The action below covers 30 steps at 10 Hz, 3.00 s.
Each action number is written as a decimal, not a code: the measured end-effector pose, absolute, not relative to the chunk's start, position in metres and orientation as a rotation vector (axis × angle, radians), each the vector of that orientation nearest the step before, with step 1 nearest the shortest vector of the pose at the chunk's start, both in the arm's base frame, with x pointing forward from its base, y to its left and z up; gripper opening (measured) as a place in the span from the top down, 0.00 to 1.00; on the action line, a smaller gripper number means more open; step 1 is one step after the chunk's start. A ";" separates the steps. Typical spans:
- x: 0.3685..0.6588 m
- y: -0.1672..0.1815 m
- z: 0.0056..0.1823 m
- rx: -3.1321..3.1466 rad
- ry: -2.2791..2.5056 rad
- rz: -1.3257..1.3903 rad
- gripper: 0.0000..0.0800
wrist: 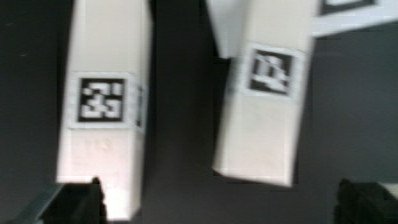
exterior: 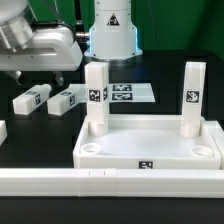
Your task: Assemble desk
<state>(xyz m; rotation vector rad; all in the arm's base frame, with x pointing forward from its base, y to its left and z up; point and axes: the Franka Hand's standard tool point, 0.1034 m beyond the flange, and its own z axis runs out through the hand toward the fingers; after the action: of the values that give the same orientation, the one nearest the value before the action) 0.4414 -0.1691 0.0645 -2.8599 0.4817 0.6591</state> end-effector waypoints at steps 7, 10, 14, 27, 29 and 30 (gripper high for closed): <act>0.437 -0.157 0.057 -2.702 0.552 1.025 0.19; 0.432 -0.155 0.047 -2.597 0.531 1.245 0.19; 0.430 -0.158 0.034 -2.598 0.535 1.266 0.19; 0.407 -0.143 0.005 -2.607 0.540 1.279 0.64; 0.407 -0.144 0.005 -2.607 0.541 1.278 0.64; 0.407 -0.144 0.005 -2.607 0.542 1.278 0.64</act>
Offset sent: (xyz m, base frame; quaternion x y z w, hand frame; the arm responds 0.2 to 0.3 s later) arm 0.0000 0.0000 0.0000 0.0000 0.0000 0.0000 1.0000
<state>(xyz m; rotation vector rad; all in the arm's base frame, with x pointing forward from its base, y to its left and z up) 0.4068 -0.1437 0.0050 -2.6068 0.5415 1.2777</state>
